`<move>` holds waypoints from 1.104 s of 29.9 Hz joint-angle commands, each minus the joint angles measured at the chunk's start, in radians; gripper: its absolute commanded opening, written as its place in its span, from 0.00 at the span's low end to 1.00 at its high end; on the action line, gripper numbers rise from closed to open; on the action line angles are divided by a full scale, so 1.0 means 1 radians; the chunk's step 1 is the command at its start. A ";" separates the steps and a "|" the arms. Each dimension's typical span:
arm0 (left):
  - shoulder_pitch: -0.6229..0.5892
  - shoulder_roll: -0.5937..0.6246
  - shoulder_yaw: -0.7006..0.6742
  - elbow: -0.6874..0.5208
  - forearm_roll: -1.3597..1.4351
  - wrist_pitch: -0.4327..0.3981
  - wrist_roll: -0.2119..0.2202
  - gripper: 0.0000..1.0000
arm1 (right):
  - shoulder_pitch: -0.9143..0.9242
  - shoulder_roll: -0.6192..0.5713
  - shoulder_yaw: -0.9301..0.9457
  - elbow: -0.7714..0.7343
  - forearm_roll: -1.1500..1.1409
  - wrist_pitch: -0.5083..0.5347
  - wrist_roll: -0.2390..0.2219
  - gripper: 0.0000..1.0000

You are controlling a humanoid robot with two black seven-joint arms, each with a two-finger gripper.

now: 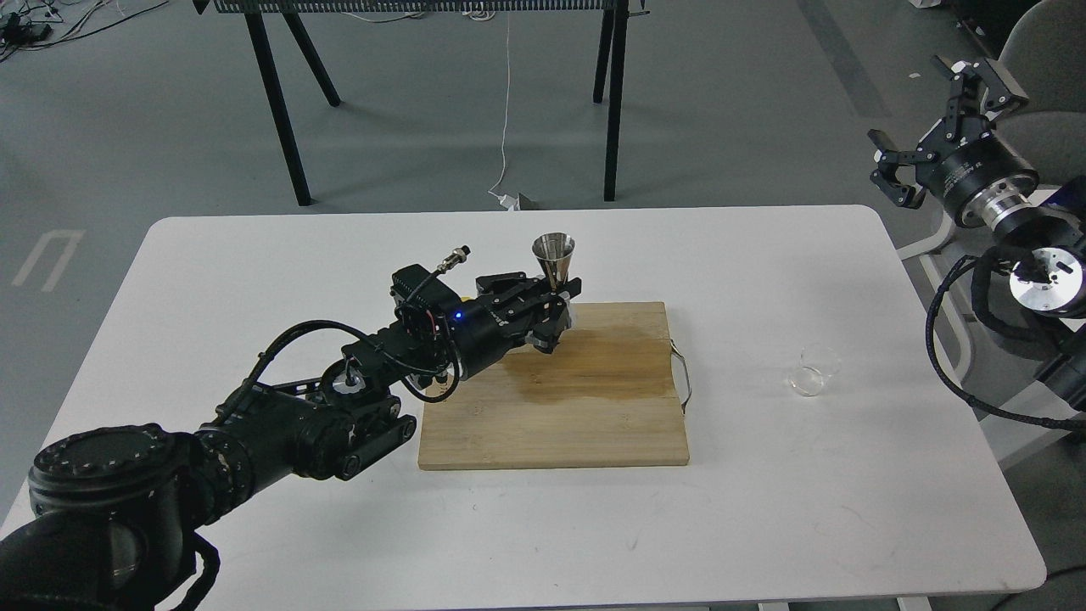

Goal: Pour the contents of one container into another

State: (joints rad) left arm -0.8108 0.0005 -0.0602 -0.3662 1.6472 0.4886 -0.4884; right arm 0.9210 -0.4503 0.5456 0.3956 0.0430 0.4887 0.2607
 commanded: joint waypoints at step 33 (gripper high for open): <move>0.048 -0.001 -0.004 -0.152 -0.009 0.000 0.000 0.16 | -0.007 0.021 -0.007 -0.031 0.000 0.000 0.000 0.99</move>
State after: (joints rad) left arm -0.7635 0.0000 -0.0644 -0.5184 1.6390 0.4886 -0.4887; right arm 0.9143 -0.4330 0.5383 0.3650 0.0434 0.4887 0.2607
